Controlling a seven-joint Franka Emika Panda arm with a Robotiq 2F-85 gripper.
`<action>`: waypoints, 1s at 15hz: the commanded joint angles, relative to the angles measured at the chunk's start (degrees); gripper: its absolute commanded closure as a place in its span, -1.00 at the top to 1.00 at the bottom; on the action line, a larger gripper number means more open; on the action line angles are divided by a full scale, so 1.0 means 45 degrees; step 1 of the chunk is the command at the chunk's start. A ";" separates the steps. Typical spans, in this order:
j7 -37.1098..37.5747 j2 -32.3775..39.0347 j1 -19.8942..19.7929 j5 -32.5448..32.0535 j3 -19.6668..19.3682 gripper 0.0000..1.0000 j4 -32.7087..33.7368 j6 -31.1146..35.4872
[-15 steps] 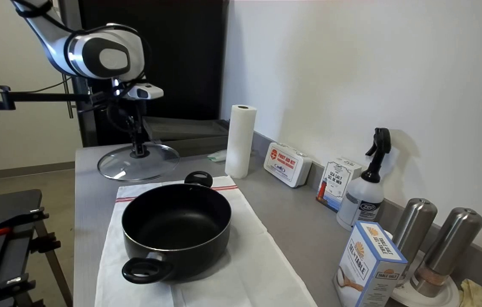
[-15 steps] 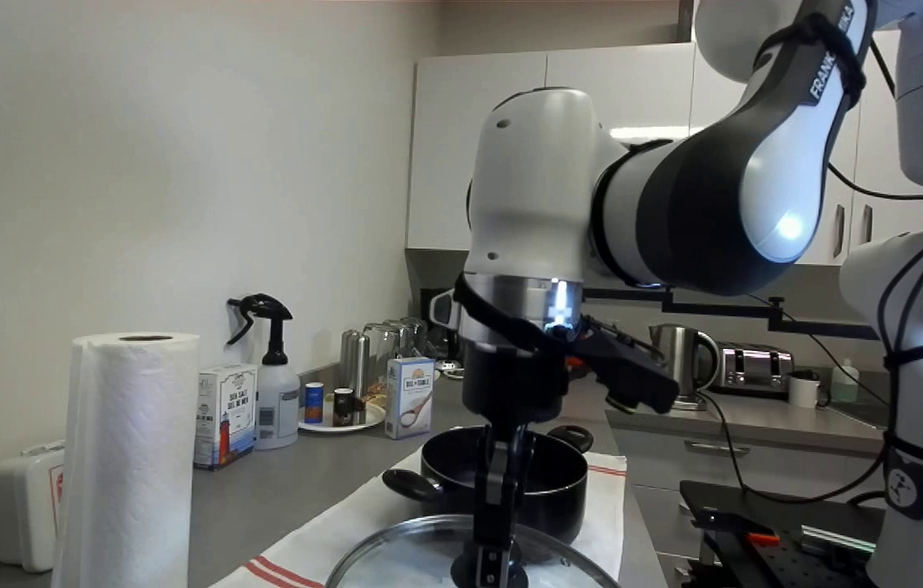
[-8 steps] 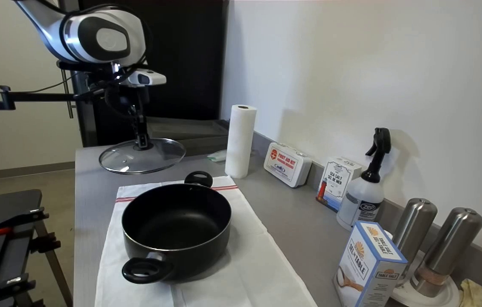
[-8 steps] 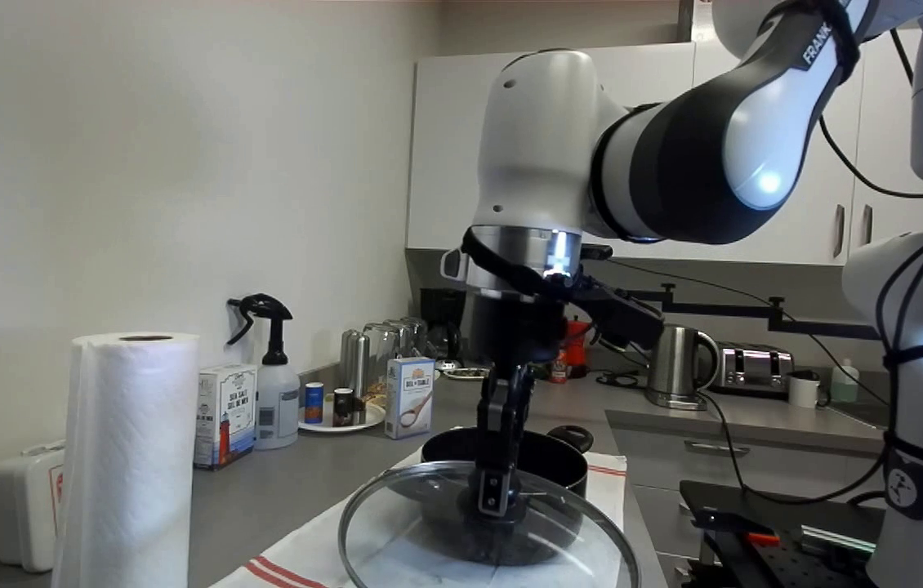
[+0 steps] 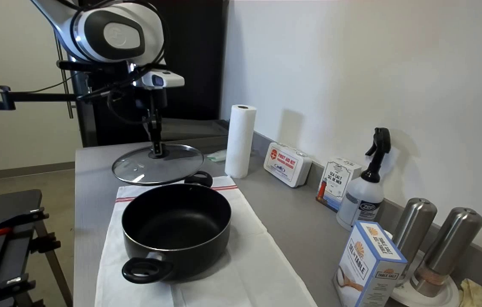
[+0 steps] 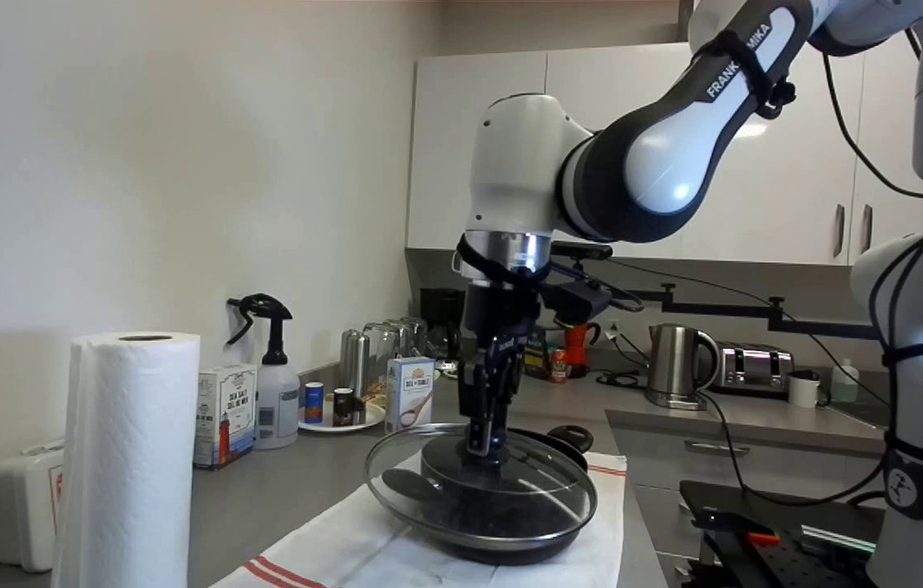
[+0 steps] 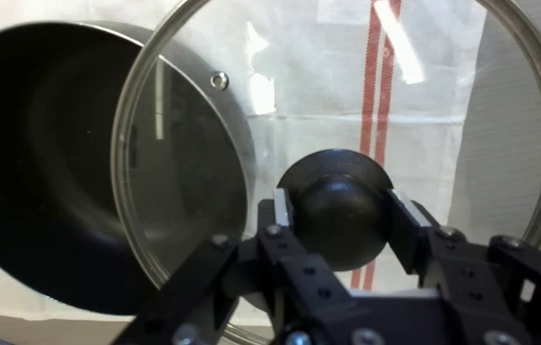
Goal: Put the glass lid on the black pot.
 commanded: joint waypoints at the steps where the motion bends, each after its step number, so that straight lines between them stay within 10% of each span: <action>1: 0.0468 -0.0702 -0.0631 -0.0216 -0.0281 -0.50 -0.0207 -0.0204; 15: -0.0031 -0.1159 -0.2466 -0.0024 -0.1374 -0.50 -0.0655 -0.0356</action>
